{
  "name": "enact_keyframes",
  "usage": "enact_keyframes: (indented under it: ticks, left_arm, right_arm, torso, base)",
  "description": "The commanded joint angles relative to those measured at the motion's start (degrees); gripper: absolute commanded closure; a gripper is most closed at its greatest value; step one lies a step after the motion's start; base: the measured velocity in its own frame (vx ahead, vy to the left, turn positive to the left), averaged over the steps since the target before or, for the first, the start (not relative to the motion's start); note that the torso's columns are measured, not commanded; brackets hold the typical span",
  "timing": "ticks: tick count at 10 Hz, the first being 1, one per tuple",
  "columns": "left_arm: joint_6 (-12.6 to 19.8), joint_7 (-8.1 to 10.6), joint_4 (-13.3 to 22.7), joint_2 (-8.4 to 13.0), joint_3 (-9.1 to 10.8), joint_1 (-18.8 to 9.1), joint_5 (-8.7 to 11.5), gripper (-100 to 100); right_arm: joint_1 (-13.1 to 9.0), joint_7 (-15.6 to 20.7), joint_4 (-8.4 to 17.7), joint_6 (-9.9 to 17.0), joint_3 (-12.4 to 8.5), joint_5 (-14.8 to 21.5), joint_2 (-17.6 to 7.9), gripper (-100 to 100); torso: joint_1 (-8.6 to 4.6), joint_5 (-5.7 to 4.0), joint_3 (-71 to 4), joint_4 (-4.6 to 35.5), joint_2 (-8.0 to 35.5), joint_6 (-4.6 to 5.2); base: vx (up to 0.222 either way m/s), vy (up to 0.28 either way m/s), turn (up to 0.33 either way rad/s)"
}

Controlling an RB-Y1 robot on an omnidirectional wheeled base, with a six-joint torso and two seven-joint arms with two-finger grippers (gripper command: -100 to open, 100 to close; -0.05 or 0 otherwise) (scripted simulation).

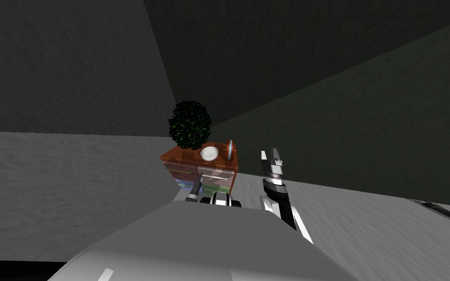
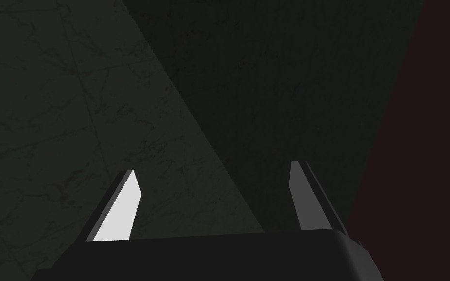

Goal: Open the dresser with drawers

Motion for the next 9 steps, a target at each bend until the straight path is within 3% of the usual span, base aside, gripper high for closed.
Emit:
enact_keyframes:
  ticks: [1, 4, 6, 8, 9]
  left_arm:
    - [-0.28, -0.42, 3.73, -0.02, 0.42, -3.72, 0.85, -100]
    - [0.02, -0.78, 6.40, -0.10, 0.63, -6.81, 1.46, -100]
    - [0.63, -1.50, 10.76, -0.26, 1.05, -11.96, 2.69, -100]
    - [0.63, -1.50, 10.76, -0.26, 1.05, -11.96, 2.69, -100]
    - [0.94, -1.86, 12.67, -0.34, 1.26, -14.45, 3.30, -100]
  right_arm:
    - [0.01, 0.00, 0.00, 0.00, 0.00, 0.00, 0.00, 0]
    - [0.00, 0.00, 0.00, 0.00, 0.00, 0.00, 0.00, 0]
    - [0.00, 0.00, 0.00, 0.00, 0.00, 0.00, 0.00, 0]
    - [0.00, 0.00, 0.00, 0.00, 0.00, 0.00, 0.00, 0]
    - [0.01, 0.00, 0.00, 0.00, 0.00, 0.00, 0.00, 0]
  torso:
    - [-0.02, -0.01, -0.08, -0.04, -0.14, 0.00]
    - [0.05, 0.01, 0.04, 0.02, 0.08, 0.01]
    - [0.06, 0.01, 0.05, 0.02, 0.09, 0.01]
    - [0.06, 0.02, 0.03, 0.01, 0.05, 0.00]
    - [0.00, 0.00, -0.06, -0.04, -0.10, -0.01]
  base:
    - [-0.028, 0.004, 0.000]
    - [-0.041, 0.004, -0.002]
    - [-0.075, 0.016, -0.004]
    - [-0.048, 0.010, -0.002]
    - [-0.039, 0.001, 0.003]
